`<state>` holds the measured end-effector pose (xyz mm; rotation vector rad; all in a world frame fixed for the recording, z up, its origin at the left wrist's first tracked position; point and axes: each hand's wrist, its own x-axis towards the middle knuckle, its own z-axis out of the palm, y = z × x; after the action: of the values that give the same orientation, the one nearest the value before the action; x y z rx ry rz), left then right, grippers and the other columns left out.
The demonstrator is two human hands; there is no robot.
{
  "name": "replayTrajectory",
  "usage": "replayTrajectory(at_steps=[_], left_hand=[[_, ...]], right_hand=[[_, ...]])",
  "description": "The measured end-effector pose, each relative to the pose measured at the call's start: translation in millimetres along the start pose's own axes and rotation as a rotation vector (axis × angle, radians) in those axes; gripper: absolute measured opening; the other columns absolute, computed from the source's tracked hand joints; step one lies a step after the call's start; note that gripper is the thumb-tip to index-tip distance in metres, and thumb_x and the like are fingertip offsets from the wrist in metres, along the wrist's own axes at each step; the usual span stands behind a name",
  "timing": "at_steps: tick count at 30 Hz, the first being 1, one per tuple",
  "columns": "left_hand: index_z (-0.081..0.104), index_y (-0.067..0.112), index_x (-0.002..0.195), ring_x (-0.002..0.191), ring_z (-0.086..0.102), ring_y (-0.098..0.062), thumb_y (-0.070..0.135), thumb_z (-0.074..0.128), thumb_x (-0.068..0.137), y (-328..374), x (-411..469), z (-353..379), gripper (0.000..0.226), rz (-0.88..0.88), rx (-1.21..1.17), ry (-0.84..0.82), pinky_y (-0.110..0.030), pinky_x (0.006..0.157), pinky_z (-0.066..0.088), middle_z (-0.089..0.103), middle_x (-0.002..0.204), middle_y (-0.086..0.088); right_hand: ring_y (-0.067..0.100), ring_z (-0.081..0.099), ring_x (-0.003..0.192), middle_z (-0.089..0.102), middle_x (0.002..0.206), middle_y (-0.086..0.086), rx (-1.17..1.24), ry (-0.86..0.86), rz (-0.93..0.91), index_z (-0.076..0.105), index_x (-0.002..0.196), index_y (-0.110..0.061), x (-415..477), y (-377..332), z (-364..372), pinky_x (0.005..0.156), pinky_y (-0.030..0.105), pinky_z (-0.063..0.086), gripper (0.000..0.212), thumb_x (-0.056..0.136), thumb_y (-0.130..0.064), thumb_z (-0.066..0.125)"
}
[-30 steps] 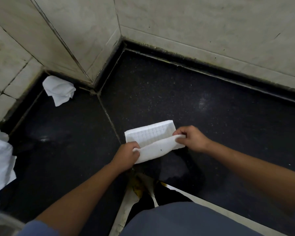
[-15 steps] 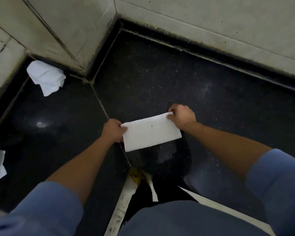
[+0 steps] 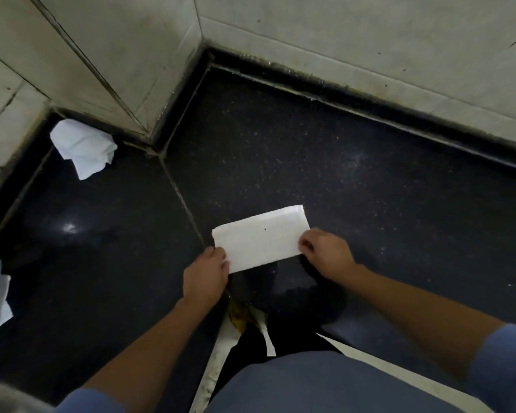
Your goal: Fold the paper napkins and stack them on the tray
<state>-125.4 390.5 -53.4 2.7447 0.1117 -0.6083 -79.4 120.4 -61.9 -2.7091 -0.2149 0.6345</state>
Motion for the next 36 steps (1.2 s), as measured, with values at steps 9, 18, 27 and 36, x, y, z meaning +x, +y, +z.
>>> replayTrajectory(at_steps=[9, 18, 27, 36], left_hand=[[0.06, 0.014, 0.115, 0.112, 0.049, -0.025, 0.023, 0.063, 0.086, 2.5, 2.9, -8.2, 0.031, 0.276, 0.118, 0.106, -0.038, 0.082, 0.05, 0.05, 0.122, -0.006], [0.043, 0.021, 0.136, 0.138, 0.024, -0.024, 0.033, 0.059, 0.089, 1.9, 4.5, -5.2, 0.051, 0.249, 0.224, -0.054, -0.039, 0.109, 0.028, 0.022, 0.152, -0.007], [0.054, 0.021, 0.123, 0.116, 0.046, -0.018, 0.03, 0.062, 0.087, -39.8, -22.7, -22.8, 0.038, 0.09, 0.031, 0.069, -0.032, 0.096, 0.041, 0.046, 0.129, -0.001], [0.054, 0.018, 0.124, 0.112, 0.048, -0.021, 0.028, 0.06, 0.089, -71.6, -56.2, -24.6, 0.037, -0.039, -0.026, 0.027, -0.035, 0.093, 0.045, 0.049, 0.123, -0.003]], right_hand=[[0.023, 0.06, 0.099, 0.059, 0.113, 0.002, 0.008, 0.088, 0.213, 0.056, 0.116, -0.02, 11.1, -0.3, -24.0, 0.08, 0.035, 0.046, 0.036, 0.09, -0.044, 0.057], [0.025, 0.064, 0.084, 0.067, 0.1, 0.011, 0.597, -0.055, 0.586, 0.065, 0.1, -0.006, 36.1, -24.6, -31.0, 0.072, 0.034, 0.055, 0.026, 0.078, -0.017, 0.071], [0.018, 0.059, 0.079, 0.061, 0.083, 0.002, 0.666, -0.094, 0.306, 0.064, 0.076, -0.012, 32.1, -81.1, -53.7, 0.065, 0.029, 0.049, 0.008, 0.077, -0.013, 0.072], [0.027, 0.063, 0.09, 0.062, 0.084, 0.006, 0.175, -0.182, 0.122, 0.058, 0.085, -0.011, 44.2, -157.8, 20.5, 0.066, 0.028, 0.045, 0.009, 0.081, -0.018, 0.061]])
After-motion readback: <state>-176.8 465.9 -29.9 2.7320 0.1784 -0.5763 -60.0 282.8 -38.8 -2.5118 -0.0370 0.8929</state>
